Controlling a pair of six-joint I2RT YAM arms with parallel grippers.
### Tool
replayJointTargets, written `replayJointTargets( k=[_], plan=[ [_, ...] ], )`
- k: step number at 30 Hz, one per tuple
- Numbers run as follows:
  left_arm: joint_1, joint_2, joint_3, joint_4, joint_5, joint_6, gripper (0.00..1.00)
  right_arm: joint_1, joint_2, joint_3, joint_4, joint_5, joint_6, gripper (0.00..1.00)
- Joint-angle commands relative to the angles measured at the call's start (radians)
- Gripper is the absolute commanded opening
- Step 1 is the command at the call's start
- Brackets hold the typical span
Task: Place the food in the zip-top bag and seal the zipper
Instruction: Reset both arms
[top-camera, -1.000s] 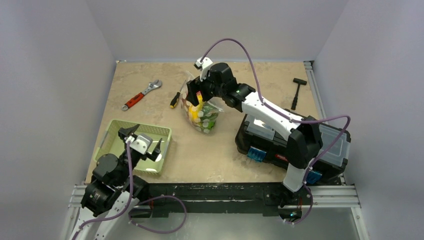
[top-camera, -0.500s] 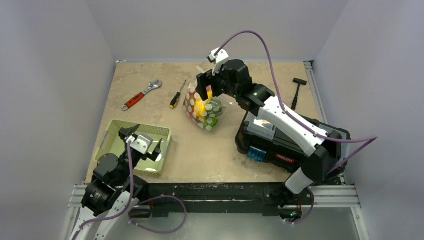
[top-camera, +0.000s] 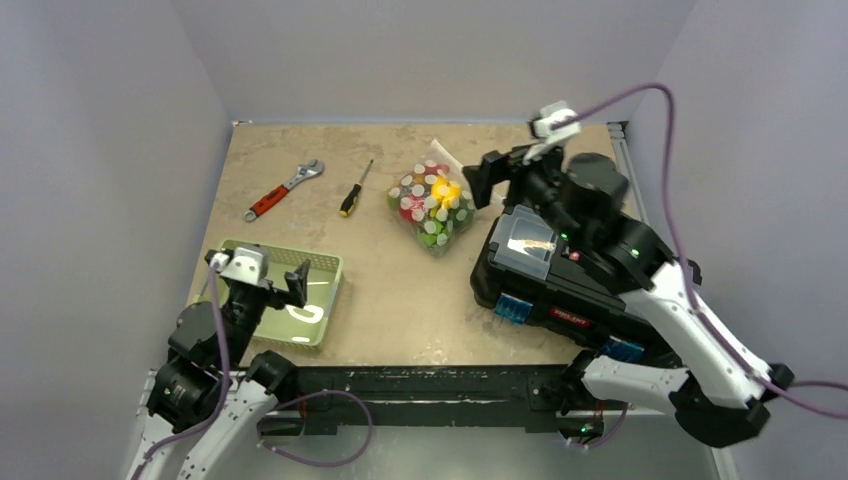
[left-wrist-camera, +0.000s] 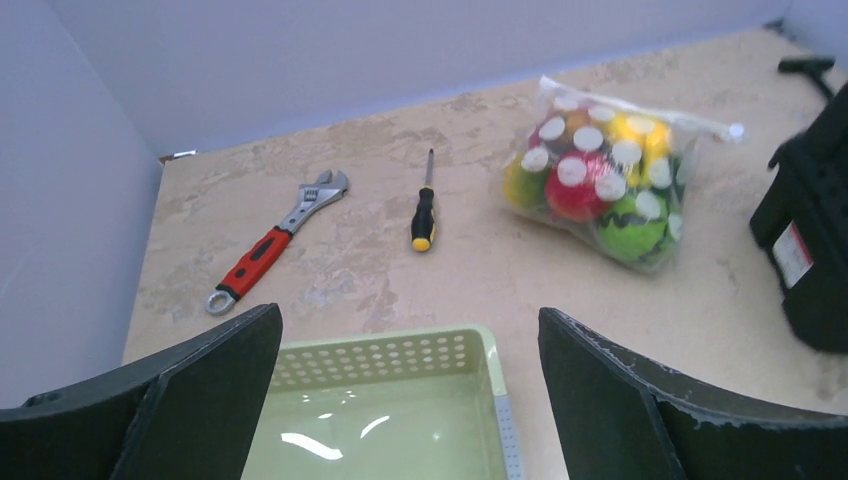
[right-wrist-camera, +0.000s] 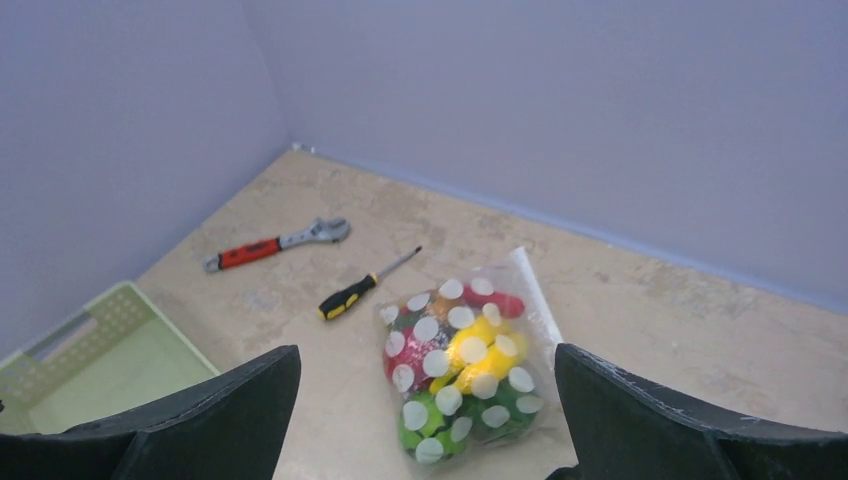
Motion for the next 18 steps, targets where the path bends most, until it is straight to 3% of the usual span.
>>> replayJointTargets(
  k=[1, 5, 12, 18],
  plan=[
    [0.006, 0.061, 0.178, -0.051, -0.131, -0.277, 1.0, -0.002, -0.174, -0.006, -0.04, 0.14, -0.025, 0.99],
    [0.006, 0.09, 0.315, -0.127, -0.178, -0.413, 1.0, -0.001, -0.311, -0.003, -0.064, 0.27, -0.056, 0.99],
    [0.006, 0.094, 0.519, -0.177, -0.206, -0.399, 1.0, -0.001, -0.484, 0.022, -0.047, 0.392, -0.062, 0.99],
    [0.006, 0.087, 0.647, -0.181, -0.209, -0.375, 1.0, -0.001, -0.522, 0.044, -0.042, 0.464, -0.029, 0.99]
  ],
)
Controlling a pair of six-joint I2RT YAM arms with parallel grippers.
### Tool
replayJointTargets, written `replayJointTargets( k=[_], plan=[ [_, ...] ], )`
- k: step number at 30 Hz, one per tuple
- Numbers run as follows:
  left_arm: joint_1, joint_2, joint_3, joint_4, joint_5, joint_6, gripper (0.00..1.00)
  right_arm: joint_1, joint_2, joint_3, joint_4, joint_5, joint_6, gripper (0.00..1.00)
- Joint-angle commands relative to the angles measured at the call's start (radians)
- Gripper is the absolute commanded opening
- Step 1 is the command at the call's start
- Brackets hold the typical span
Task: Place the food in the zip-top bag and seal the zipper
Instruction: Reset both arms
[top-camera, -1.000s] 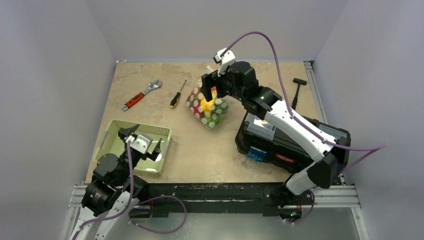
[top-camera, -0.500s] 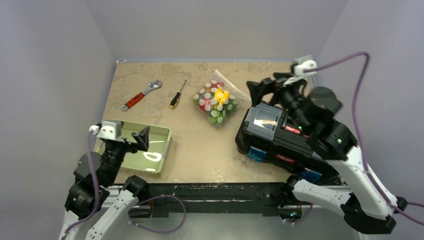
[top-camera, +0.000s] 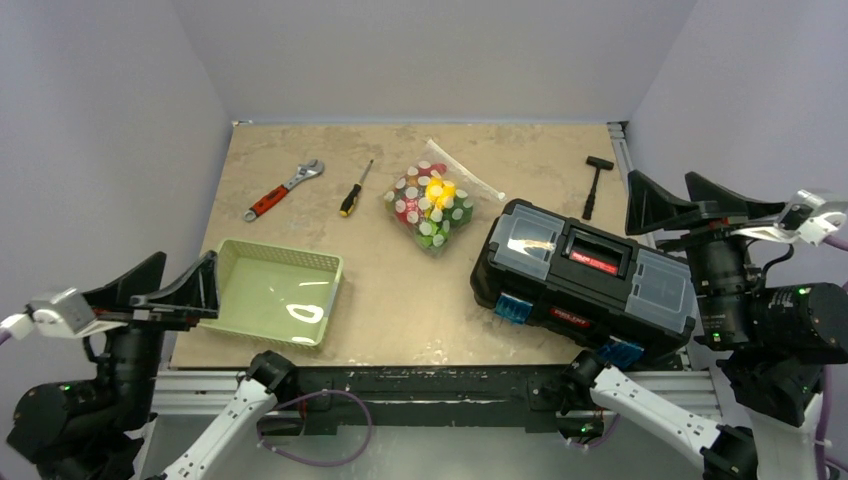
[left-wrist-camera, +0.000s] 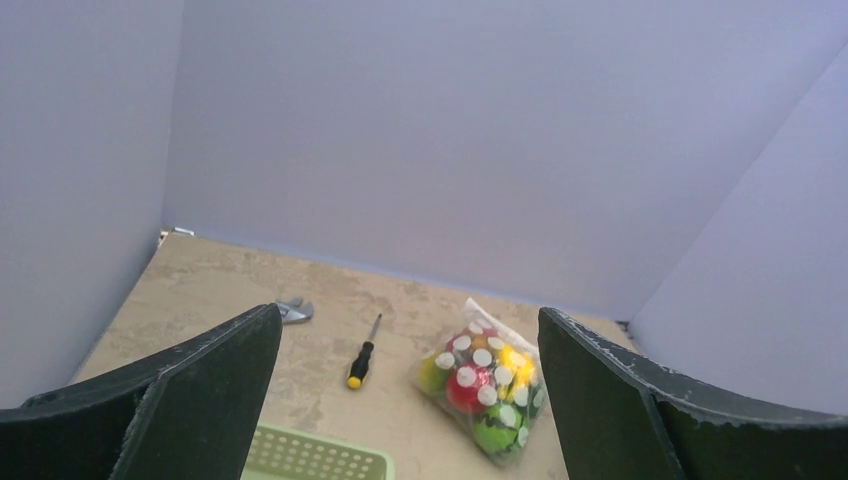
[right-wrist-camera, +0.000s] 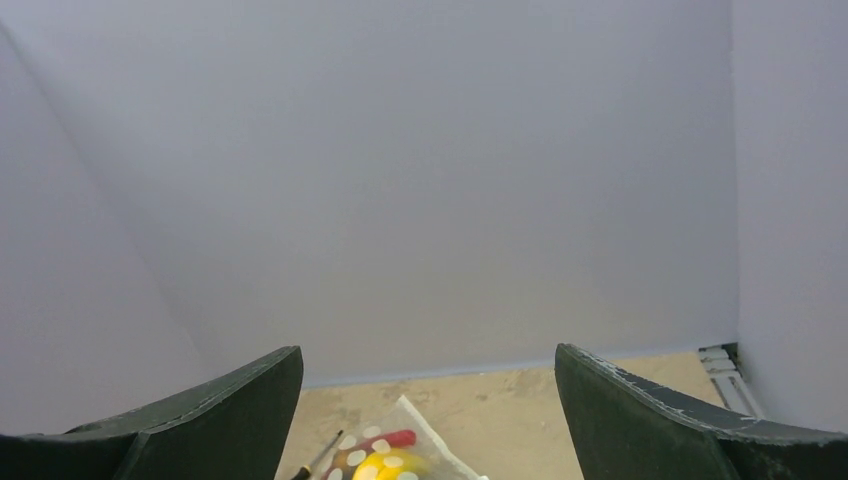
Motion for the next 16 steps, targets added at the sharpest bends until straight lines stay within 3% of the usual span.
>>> replayJointTargets(
  k=[1, 16],
  plan=[
    [0.006, 0.006, 0.068, -0.003, -0.019, 0.002, 1.0, -0.001, 0.006, 0.026, 0.003, 0.099, 0.022, 0.99],
    [0.006, 0.034, 0.1, -0.052, 0.018, -0.05, 0.99, -0.002, -0.008, 0.024, -0.064, 0.148, 0.108, 0.99]
  ],
)
